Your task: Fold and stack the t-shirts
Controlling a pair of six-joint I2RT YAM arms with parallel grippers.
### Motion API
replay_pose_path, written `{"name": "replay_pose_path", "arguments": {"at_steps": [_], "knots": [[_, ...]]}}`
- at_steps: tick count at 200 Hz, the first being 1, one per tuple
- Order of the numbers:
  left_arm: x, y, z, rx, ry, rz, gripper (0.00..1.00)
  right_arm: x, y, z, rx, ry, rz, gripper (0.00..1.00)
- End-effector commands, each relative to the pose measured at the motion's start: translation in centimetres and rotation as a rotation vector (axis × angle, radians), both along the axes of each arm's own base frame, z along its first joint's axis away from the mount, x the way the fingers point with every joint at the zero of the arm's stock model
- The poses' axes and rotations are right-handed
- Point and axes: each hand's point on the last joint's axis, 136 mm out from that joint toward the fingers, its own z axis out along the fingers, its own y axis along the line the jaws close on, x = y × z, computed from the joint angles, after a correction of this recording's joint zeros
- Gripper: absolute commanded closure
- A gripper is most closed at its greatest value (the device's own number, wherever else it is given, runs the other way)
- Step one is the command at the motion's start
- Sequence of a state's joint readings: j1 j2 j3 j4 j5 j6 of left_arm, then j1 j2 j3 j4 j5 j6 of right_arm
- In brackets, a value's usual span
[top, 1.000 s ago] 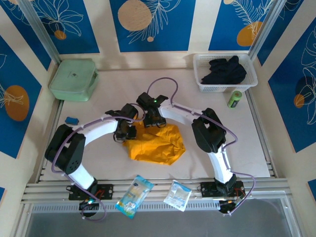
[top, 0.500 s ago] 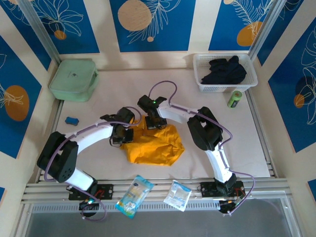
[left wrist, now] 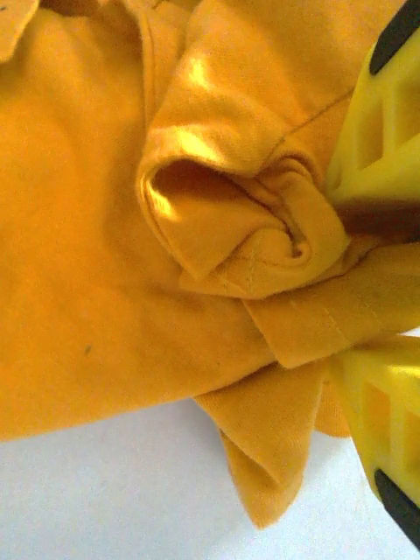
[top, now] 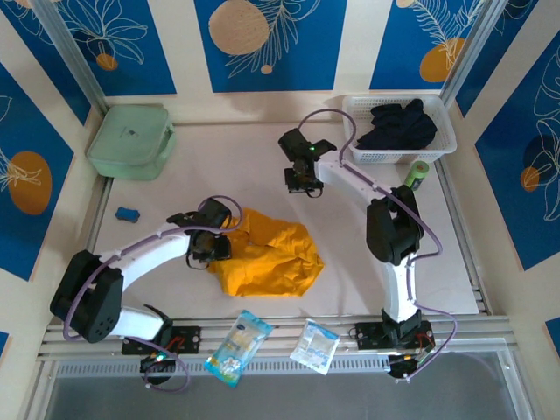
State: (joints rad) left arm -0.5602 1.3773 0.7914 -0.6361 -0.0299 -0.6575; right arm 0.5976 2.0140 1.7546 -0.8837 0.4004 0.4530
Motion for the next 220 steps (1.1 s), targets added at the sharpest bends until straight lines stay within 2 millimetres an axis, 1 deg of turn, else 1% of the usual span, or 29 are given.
{"name": "replay_pose_path", "arguments": {"at_steps": [1,14,28,41,45,50,65,77,86,96,106,107,109,112,127,130,134,151,166,197,220], "knots": [[-0.5,0.4,-0.5,0.013,0.023,0.008,0.56,-5.9,3.3,-0.4,-0.017,0.081,0.180,0.52],[-0.5,0.0,-0.7,0.000,0.031,0.006,0.56,-8.1,4.0,-1.5,-0.007,0.134,0.189,0.41],[-0.4,-0.2,-0.9,-0.007,0.038,0.002,0.57,-10.0,4.7,-2.8,0.013,0.189,0.181,0.34],[-0.4,-0.3,-1.0,-0.010,0.040,0.002,0.62,-11.4,4.9,-3.9,0.005,0.226,0.158,0.29],[-0.4,-0.3,-1.0,-0.011,0.041,0.003,0.64,-11.6,4.9,-4.2,-0.001,0.236,0.145,0.24],[-0.5,-0.3,-1.0,-0.012,0.042,0.006,0.67,-12.1,4.8,-4.6,-0.012,0.250,0.132,0.23],[-0.5,-0.3,-0.8,-0.020,0.037,0.010,0.75,-13.0,4.3,-5.7,-0.048,0.283,0.085,0.23],[-0.6,-0.2,-0.7,-0.024,0.031,0.013,0.82,-13.3,4.1,-6.2,-0.068,0.289,0.060,0.26],[-0.6,-0.2,-0.6,-0.026,0.026,0.015,0.87,-13.2,3.9,-6.6,-0.078,0.289,0.041,0.33],[-0.6,-0.2,-0.5,-0.028,0.024,0.016,0.94,-12.9,3.9,-7.0,-0.083,0.285,0.028,0.45],[-0.6,-0.3,-0.5,-0.032,0.026,0.015,0.98,-12.4,3.8,-7.1,-0.089,0.275,0.015,0.64],[-0.7,-0.2,-0.5,-0.032,0.027,0.016,0.99,-12.4,3.8,-7.1,-0.089,0.275,0.015,0.64],[-0.7,-0.3,-0.6,-0.033,0.030,0.015,1.00,-12.3,3.8,-7.2,-0.091,0.272,0.012,0.69],[-0.7,-0.3,-0.5,-0.035,0.029,0.016,1.00,-12.1,3.9,-7.2,-0.089,0.268,0.009,0.74],[-0.9,-0.4,-0.5,-0.049,0.029,0.019,1.00,-11.2,3.9,-6.8,-0.085,0.251,0.000,0.92],[-1.0,-0.4,-0.5,-0.050,0.030,0.020,1.00,-10.9,4.0,-6.7,-0.084,0.244,0.000,0.94],[-1.0,-0.4,-0.4,-0.053,0.027,0.021,1.00,-10.5,4.0,-6.4,-0.082,0.236,-0.001,1.00],[-1.2,-0.2,-0.1,-0.059,0.019,0.026,1.00,-8.8,3.6,-4.8,-0.086,0.187,-0.002,1.00],[-1.5,0.1,0.2,-0.054,0.016,0.026,1.00,-6.8,2.9,-2.8,-0.082,0.136,-0.011,1.00],[-2.1,0.4,0.7,-0.058,0.010,0.024,1.00,-1.6,0.6,1.4,-0.034,0.024,-0.050,1.00],[-2.7,0.6,0.8,-0.070,0.013,0.028,1.00,2.3,-1.4,2.9,0.002,-0.030,-0.097,1.00]]}}
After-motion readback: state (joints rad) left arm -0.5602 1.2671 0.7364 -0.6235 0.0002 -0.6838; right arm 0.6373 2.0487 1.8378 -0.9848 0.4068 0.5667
